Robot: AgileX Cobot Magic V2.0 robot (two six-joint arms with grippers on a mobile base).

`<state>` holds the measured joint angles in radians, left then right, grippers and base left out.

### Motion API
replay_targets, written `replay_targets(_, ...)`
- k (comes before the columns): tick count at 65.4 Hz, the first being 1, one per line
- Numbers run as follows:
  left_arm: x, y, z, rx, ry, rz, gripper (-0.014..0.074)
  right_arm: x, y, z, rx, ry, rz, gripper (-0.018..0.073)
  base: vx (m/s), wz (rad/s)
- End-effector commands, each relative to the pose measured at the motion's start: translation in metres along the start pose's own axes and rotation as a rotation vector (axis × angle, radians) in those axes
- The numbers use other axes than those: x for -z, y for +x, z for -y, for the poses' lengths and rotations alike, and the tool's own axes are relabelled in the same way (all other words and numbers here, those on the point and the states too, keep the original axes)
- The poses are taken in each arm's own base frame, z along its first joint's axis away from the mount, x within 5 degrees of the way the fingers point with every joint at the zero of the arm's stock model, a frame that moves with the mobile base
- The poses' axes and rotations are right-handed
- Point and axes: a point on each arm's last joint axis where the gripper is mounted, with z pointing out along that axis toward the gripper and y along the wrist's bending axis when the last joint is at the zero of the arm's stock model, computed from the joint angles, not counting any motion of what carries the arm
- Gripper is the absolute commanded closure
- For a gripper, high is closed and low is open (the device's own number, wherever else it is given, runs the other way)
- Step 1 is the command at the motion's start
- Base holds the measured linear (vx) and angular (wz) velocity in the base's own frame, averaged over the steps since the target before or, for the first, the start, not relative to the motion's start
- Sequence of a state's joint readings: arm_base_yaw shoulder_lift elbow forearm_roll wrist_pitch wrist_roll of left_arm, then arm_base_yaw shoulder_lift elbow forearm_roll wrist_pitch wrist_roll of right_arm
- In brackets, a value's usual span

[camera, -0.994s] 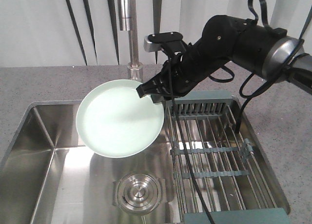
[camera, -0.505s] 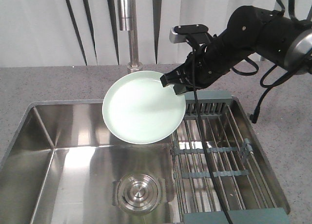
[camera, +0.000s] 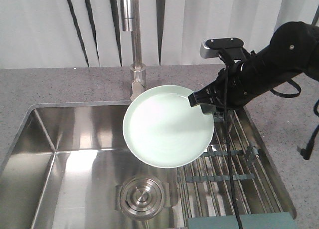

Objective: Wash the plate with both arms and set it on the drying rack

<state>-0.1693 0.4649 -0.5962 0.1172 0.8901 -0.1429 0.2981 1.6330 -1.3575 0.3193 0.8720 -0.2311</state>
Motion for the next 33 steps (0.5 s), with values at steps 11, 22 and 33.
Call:
replay_targets(11,0.004,-0.011,0.001,-0.001,0.012,0.075,0.0095,0.018,0.011,-0.022,0.036,-0.031,0.083,0.0561,0.00,0.00)
replay_targets(22,0.004,-0.011,0.001,-0.001,0.012,0.075,0.0095,0.010,0.016,-0.043,0.065,-0.069,0.071,0.0561,0.00,0.00)
replay_targets(33,0.004,-0.011,0.001,-0.001,0.012,0.075,0.0095,0.007,0.016,-0.060,0.082,-0.095,0.087,0.0561,0.00,0.00)
